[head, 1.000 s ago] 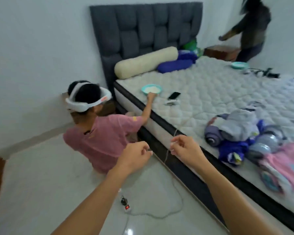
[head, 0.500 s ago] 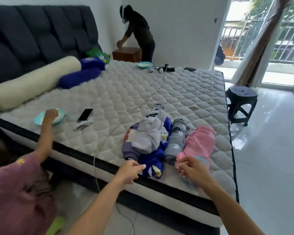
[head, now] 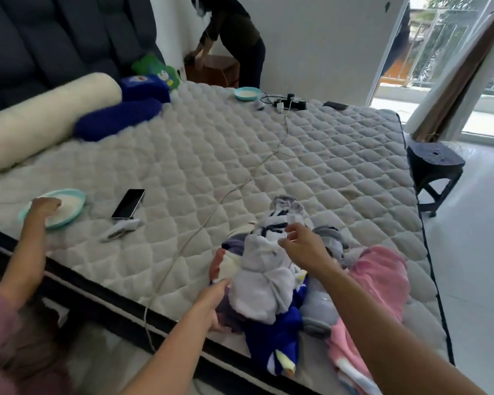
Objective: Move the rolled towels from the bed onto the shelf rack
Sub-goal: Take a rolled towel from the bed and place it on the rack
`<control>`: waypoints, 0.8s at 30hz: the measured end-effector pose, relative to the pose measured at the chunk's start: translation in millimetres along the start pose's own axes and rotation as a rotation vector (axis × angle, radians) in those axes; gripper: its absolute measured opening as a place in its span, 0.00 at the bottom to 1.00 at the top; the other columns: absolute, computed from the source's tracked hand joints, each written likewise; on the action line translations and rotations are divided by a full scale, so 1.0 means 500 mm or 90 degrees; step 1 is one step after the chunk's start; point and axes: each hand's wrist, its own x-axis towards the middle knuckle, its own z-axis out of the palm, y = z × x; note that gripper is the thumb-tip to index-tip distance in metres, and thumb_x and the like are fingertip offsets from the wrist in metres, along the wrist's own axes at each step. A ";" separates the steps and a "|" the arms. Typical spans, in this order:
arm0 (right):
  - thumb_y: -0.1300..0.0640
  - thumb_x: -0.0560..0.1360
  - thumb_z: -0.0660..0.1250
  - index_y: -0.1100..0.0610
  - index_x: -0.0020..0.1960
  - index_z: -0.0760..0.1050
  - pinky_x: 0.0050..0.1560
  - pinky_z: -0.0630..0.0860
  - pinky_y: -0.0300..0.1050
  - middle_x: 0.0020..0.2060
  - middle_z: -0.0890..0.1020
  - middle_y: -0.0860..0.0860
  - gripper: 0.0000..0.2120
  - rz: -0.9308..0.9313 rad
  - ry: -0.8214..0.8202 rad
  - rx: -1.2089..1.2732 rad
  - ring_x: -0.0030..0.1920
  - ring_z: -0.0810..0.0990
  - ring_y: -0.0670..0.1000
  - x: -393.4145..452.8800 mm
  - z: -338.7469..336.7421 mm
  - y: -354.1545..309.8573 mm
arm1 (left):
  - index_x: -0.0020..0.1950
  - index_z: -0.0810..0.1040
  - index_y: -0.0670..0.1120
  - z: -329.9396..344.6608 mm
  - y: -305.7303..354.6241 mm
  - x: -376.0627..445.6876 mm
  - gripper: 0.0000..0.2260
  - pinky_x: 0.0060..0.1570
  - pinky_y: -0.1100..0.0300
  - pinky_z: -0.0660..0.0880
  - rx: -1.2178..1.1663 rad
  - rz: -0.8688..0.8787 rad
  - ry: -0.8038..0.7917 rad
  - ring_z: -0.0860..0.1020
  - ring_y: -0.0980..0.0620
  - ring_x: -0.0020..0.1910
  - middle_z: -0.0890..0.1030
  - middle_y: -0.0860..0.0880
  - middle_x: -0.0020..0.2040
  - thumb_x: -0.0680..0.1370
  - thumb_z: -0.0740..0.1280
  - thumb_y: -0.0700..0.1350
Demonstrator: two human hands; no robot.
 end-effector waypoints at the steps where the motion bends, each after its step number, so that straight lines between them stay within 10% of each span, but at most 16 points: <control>1: 0.55 0.77 0.64 0.60 0.67 0.71 0.44 0.72 0.42 0.56 0.79 0.56 0.20 -0.012 -0.001 -0.021 0.51 0.77 0.54 0.035 0.013 -0.022 | 0.59 0.76 0.40 -0.004 0.012 0.013 0.23 0.54 0.38 0.76 -0.012 -0.006 -0.005 0.79 0.36 0.50 0.80 0.37 0.56 0.72 0.70 0.55; 5: 0.48 0.77 0.62 0.57 0.73 0.64 0.66 0.68 0.53 0.71 0.70 0.58 0.27 -0.019 -0.013 -0.189 0.69 0.69 0.60 0.147 0.074 -0.050 | 0.53 0.78 0.37 -0.017 0.039 0.055 0.24 0.55 0.33 0.74 -0.023 -0.098 -0.061 0.80 0.36 0.50 0.81 0.37 0.49 0.73 0.70 0.57; 12: 0.34 0.72 0.63 0.62 0.76 0.56 0.73 0.61 0.57 0.75 0.62 0.59 0.44 0.071 0.003 -0.318 0.75 0.60 0.60 0.190 0.121 -0.018 | 0.56 0.78 0.40 0.002 0.076 0.065 0.28 0.52 0.42 0.77 0.124 -0.166 -0.164 0.80 0.39 0.48 0.80 0.38 0.54 0.74 0.64 0.65; 24: 0.32 0.64 0.70 0.62 0.79 0.41 0.71 0.66 0.57 0.77 0.57 0.62 0.61 0.321 0.022 -0.070 0.74 0.61 0.63 0.192 0.016 0.107 | 0.75 0.59 0.42 0.113 0.082 0.060 0.42 0.41 0.42 0.81 0.129 -0.193 -0.329 0.77 0.35 0.56 0.70 0.35 0.68 0.70 0.70 0.62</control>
